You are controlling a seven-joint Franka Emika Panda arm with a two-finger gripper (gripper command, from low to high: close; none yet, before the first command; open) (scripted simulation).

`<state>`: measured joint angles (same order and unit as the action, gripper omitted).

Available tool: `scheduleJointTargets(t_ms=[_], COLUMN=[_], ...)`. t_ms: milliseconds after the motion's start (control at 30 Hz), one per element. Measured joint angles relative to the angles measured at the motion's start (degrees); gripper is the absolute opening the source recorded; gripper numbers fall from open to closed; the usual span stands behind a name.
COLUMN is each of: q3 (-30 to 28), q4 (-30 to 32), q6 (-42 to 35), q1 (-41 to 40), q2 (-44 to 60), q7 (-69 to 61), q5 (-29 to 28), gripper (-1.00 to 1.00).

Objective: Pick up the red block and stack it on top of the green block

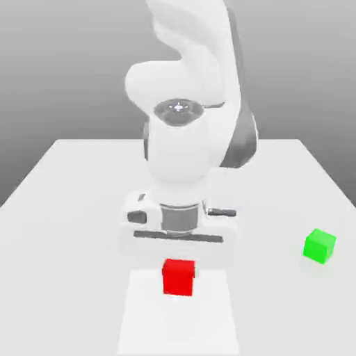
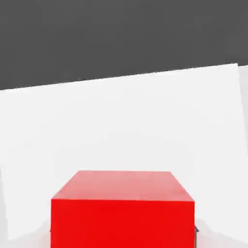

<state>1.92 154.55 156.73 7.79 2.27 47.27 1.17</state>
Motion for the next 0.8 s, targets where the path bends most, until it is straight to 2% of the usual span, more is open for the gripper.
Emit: scheduleJointTargets(t_ms=[167,500,667,700,800], q3=[6.1,14.0,13.0,12.1,12.1], q4=[0.7,2.0,1.7,1.6,1.6], q6=[-1.5,-4.0,4.1,6.0,6.0], q1=[9.1,30.0,30.6,31.1,31.1], q2=[-2.2,-6.2,2.6,4.7,4.7], q7=[-6.6,-19.2,-15.4,-14.1,-14.1], q5=[0.6,1.5,-5.1,-7.0,-7.0], gripper=[-1.0,-1.0,-1.0,1.0,1.0])
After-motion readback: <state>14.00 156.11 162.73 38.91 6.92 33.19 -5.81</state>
